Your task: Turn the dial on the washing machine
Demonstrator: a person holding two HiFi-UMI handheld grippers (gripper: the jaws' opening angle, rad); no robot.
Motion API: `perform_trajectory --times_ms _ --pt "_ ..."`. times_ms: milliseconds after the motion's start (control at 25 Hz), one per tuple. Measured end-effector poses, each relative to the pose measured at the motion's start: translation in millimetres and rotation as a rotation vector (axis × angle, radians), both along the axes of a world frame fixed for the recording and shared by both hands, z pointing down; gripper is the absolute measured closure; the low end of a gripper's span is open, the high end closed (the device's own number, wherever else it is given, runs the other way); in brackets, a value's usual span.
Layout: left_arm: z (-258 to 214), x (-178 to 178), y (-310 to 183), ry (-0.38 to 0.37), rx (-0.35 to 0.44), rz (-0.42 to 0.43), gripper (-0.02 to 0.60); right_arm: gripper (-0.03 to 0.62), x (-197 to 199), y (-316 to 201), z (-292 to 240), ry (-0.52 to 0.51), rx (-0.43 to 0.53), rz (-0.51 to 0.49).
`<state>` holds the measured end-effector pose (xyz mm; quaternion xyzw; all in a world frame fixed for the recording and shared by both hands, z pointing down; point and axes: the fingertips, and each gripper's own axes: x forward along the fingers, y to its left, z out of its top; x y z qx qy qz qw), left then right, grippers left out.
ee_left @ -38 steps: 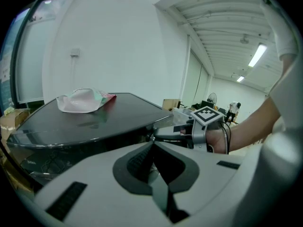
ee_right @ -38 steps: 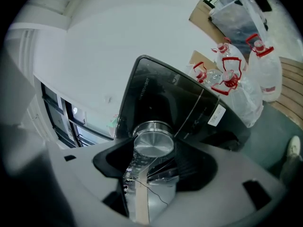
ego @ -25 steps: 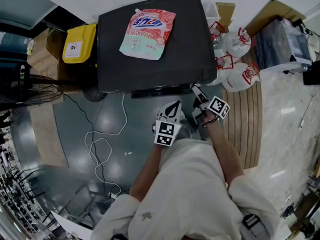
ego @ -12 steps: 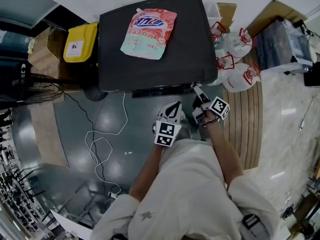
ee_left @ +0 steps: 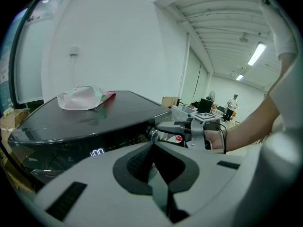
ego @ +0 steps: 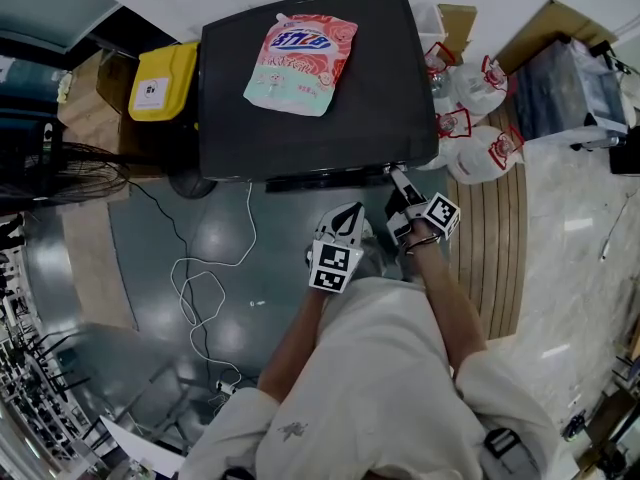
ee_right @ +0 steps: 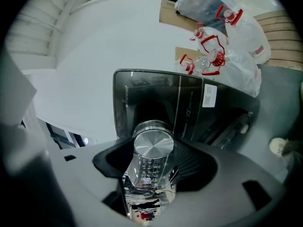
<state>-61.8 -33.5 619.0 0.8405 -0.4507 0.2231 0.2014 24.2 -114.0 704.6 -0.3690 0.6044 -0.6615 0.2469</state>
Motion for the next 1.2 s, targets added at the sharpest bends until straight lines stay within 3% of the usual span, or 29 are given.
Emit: perform_trajectory --times_ms 600,1200 --pt "2.5 -2.7 3.5 -0.003 -0.010 -0.002 0.568 0.316 -1.1 0.3 -3.5 -0.116 -0.027 0.052" --pt "2.9 -2.6 6.7 0.004 -0.012 -0.010 0.568 0.312 1.5 0.2 -4.8 -0.090 -0.038 0.038"
